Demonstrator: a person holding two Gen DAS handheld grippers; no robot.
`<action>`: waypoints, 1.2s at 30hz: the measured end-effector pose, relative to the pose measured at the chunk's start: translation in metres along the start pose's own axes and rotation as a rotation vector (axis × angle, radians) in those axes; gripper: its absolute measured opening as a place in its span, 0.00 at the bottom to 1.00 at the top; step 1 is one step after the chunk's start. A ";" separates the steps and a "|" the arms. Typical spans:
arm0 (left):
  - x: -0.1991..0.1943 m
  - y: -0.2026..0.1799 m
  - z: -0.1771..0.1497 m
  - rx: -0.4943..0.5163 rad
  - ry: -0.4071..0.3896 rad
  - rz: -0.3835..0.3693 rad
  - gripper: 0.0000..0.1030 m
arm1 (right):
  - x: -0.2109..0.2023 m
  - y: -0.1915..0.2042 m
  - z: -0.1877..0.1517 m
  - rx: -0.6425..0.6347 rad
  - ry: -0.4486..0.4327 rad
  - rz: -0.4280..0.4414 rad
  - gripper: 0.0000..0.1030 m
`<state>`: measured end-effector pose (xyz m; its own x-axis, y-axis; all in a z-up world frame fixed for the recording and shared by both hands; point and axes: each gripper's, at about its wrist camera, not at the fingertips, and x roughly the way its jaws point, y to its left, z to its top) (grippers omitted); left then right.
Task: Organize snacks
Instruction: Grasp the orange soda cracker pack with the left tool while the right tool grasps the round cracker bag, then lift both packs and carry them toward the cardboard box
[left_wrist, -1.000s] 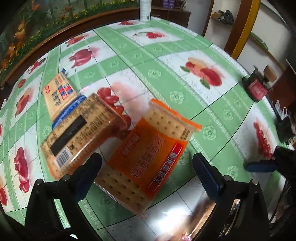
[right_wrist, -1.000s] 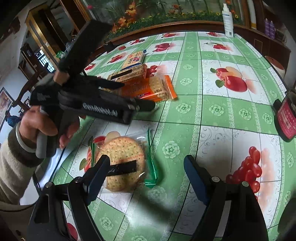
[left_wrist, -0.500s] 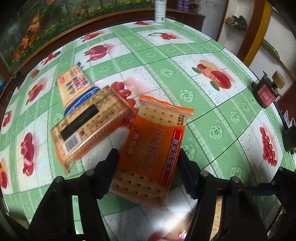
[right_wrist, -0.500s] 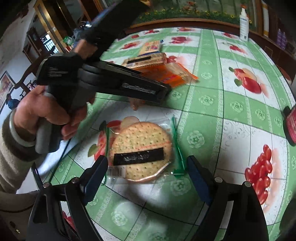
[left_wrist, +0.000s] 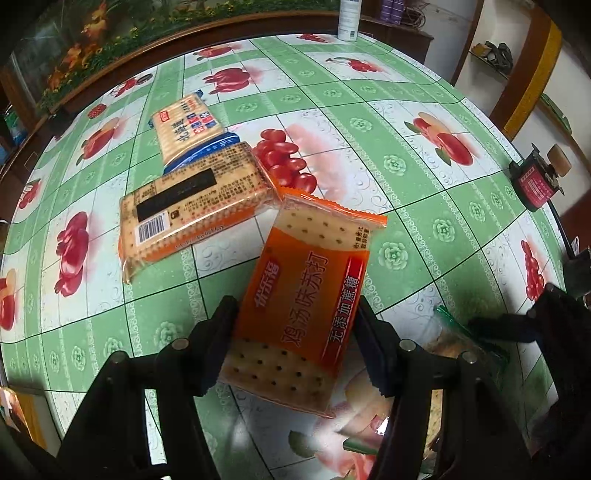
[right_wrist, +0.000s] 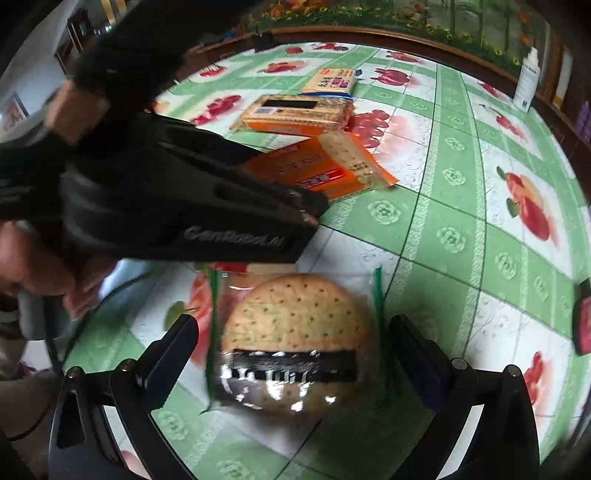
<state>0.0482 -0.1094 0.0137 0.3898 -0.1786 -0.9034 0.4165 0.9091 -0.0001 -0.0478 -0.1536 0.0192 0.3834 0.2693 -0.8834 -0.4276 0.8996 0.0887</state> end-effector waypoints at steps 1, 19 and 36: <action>0.000 0.000 0.000 -0.002 -0.004 0.001 0.63 | 0.002 -0.001 0.001 -0.010 0.004 -0.013 0.99; -0.020 0.021 -0.037 -0.105 -0.048 0.040 0.59 | -0.013 -0.002 -0.020 0.009 -0.091 -0.062 0.78; -0.052 0.070 -0.095 -0.216 -0.070 0.088 0.56 | -0.028 0.018 -0.009 0.034 -0.154 -0.007 0.78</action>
<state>-0.0205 -0.0012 0.0198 0.4758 -0.1141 -0.8721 0.1962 0.9803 -0.0213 -0.0742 -0.1478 0.0414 0.5083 0.3097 -0.8036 -0.3977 0.9121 0.1000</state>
